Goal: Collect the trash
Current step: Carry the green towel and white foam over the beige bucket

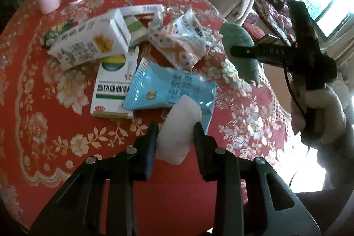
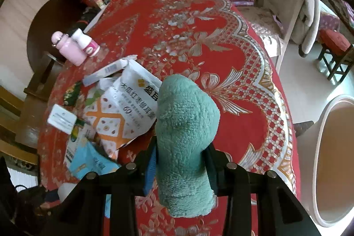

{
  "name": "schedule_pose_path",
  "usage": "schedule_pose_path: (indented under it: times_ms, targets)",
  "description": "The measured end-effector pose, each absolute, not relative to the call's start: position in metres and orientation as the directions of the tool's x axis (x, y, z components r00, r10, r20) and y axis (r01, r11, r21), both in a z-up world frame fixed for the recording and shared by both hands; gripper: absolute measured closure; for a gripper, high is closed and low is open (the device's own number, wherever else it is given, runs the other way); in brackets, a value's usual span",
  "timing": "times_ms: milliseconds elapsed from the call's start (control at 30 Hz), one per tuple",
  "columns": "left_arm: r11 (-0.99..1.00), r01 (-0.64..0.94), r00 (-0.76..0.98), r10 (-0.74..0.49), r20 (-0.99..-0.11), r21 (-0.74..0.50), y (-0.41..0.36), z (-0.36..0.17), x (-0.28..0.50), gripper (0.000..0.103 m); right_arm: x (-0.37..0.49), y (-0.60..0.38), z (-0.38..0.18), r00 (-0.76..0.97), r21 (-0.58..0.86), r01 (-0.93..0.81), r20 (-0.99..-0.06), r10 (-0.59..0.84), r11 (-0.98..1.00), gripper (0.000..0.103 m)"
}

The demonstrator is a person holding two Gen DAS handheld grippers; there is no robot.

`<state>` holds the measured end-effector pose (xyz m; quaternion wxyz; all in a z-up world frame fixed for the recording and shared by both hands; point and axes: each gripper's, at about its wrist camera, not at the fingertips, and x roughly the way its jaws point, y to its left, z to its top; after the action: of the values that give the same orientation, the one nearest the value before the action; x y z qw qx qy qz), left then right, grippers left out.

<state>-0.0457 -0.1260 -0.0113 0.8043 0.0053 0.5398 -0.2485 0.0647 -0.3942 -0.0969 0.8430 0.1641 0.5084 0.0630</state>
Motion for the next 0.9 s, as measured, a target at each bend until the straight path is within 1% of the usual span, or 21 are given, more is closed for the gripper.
schedule_pose_path:
  times_ms: [333, 400, 900]
  targets:
    - [0.891, 0.408, 0.358, -0.358, -0.863, -0.2, -0.161, 0.019, -0.042, 0.074, 0.039, -0.407, -0.083, 0.496, 0.339, 0.062, -0.827, 0.266, 0.939, 0.065]
    - [0.897, 0.405, 0.371, -0.341, -0.864, -0.18, -0.166, 0.02, -0.04, 0.074, 0.034, -0.41, -0.081, 0.499, 0.336, 0.063, -0.826, 0.262, 0.94, 0.065]
    - [0.907, 0.39, 0.39, -0.321, -0.863, -0.162, -0.19, 0.02, -0.031, 0.074, 0.003, -0.433, -0.072, 0.521, 0.34, 0.091, -0.817, 0.246, 0.936, 0.065]
